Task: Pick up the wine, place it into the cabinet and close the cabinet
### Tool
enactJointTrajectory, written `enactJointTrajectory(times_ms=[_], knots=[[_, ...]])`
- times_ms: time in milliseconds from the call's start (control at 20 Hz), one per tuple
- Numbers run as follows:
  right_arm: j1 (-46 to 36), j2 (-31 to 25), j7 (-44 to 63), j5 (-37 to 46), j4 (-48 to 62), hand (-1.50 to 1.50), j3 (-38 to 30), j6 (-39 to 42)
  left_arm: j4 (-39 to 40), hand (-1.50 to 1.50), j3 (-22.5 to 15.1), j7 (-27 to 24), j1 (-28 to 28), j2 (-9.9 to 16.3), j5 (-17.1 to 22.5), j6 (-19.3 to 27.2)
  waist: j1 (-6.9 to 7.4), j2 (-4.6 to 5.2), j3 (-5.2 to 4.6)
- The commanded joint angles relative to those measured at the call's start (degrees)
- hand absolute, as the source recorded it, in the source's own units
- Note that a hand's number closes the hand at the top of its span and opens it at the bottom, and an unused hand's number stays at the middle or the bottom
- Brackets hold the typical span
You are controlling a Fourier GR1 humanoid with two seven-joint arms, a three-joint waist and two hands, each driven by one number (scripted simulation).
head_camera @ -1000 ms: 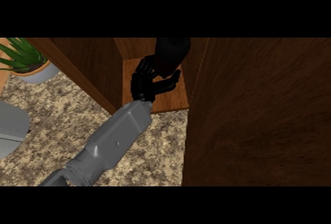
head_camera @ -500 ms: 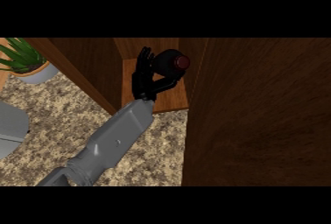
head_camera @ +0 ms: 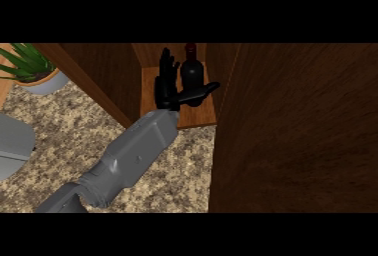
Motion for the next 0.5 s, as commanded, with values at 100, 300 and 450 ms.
enactJointTrajectory(times_ms=[100, 300, 450], knots=[[1.47, -0.18, -1.78, -0.92, 1.23, -1.5, -0.37, 1.2, -2.04, -1.5, -3.12, -0.27, -1.1, -0.01, 0.3, 1.48, 0.03, -0.04, 0.04], [2.6, -1.38, -0.83, -2.11, -0.4, -1.5, -2.12, 1.52, -1.9, -1.5, -2.58, -4.47, -1.01, -0.01, 1.08, 1.16, 0.43, -0.23, 0.04], [-0.44, -0.45, 1.28, 0.04, -0.48, -1.5, -0.13, -0.31, -1.75, -1.5, -2.91, -5.32, -0.91, -0.01, 1.84, 0.48, 1.09, -0.23, -0.03]])
